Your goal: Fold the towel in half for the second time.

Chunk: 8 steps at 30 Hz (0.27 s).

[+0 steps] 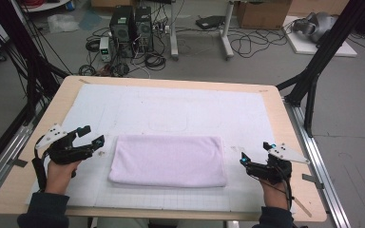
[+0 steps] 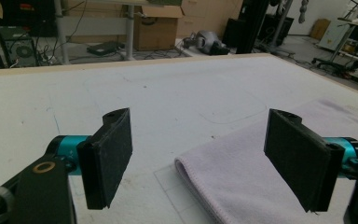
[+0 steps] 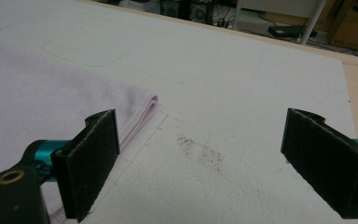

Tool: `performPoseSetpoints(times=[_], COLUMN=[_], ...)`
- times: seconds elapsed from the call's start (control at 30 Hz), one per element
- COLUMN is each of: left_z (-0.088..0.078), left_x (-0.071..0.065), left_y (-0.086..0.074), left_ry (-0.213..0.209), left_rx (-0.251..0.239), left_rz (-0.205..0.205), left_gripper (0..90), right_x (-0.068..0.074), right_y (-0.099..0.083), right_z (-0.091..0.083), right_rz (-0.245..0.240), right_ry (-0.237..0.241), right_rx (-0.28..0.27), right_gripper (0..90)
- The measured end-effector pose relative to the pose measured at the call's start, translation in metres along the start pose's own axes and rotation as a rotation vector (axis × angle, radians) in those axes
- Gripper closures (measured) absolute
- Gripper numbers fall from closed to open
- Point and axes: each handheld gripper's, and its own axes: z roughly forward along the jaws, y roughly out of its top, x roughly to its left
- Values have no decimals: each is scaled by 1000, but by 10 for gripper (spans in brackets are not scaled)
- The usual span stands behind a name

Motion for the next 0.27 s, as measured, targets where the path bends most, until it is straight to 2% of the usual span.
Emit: performPoseSetpoints(times=[0.27], left_z=[-2], left_x=[2], left_y=[-1], left_ry=[7], left_rx=[2], left_rz=[3], left_gripper=[239], right_x=[0], right_y=[1], right_z=[3], right_rz=[5], right_ry=[8], right_rx=[2], right_gripper=[107])
